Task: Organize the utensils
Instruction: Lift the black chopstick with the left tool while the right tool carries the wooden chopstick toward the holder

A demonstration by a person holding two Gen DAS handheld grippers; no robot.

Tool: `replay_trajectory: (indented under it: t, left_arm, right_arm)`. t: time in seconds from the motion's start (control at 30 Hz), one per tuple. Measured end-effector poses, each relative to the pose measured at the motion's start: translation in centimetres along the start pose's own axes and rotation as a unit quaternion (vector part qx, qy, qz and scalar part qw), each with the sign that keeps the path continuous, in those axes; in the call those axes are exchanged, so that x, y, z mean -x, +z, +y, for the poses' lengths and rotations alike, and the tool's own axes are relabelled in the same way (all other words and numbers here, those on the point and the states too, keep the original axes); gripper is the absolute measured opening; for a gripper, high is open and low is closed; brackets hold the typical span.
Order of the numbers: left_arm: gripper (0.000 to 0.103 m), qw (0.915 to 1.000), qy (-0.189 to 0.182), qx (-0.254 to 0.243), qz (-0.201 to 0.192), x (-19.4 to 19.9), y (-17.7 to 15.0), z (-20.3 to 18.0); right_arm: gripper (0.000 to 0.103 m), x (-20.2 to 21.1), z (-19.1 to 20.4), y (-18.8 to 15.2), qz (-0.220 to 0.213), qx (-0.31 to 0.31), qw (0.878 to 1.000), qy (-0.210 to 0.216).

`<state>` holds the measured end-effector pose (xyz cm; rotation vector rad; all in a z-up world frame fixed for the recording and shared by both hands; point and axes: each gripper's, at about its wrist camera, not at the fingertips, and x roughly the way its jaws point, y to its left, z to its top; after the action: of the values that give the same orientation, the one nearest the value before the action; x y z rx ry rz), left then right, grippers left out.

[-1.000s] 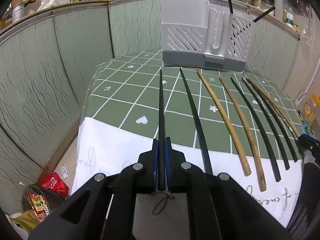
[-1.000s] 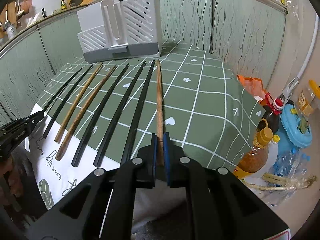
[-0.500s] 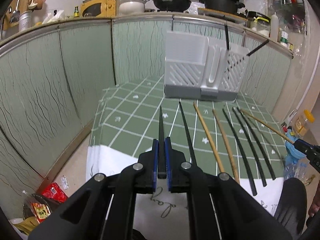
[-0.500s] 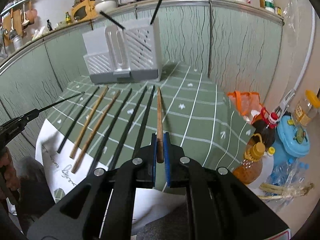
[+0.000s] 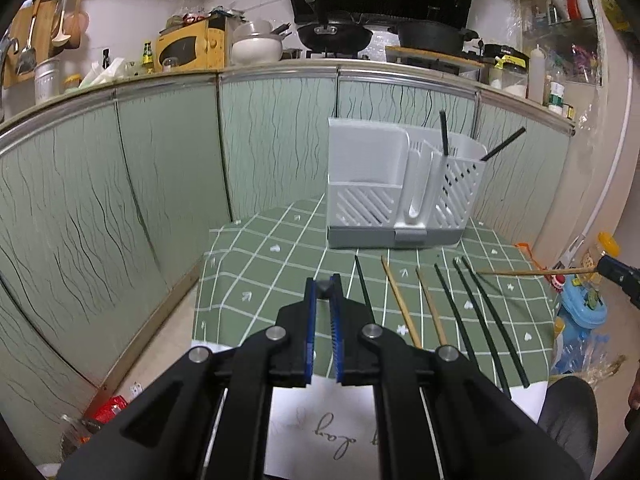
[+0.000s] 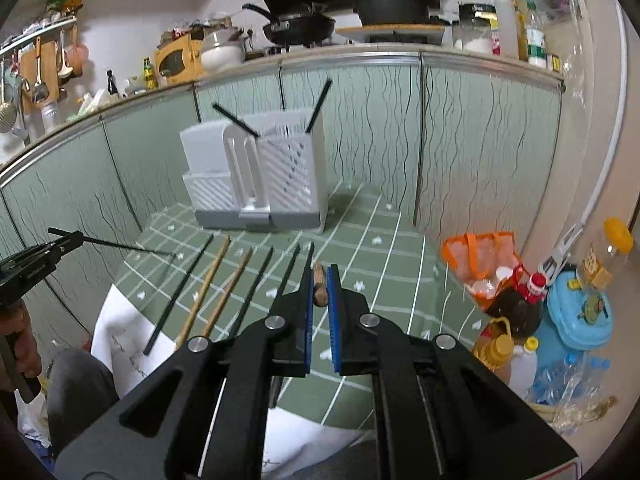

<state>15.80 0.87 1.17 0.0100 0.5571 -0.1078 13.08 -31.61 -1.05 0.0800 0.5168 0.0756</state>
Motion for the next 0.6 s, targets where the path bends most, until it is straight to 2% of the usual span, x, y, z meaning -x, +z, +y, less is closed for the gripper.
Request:
replay_trajectory:
  t: [0.6]
  left_arm:
    - [0.008,0.9995,-0.023,-0.016,-0.014,1.0,4.6,0.3]
  right_arm:
    - [0.006,1.5,-0.1,6.6,-0.027,0.013,0.999,0.014]
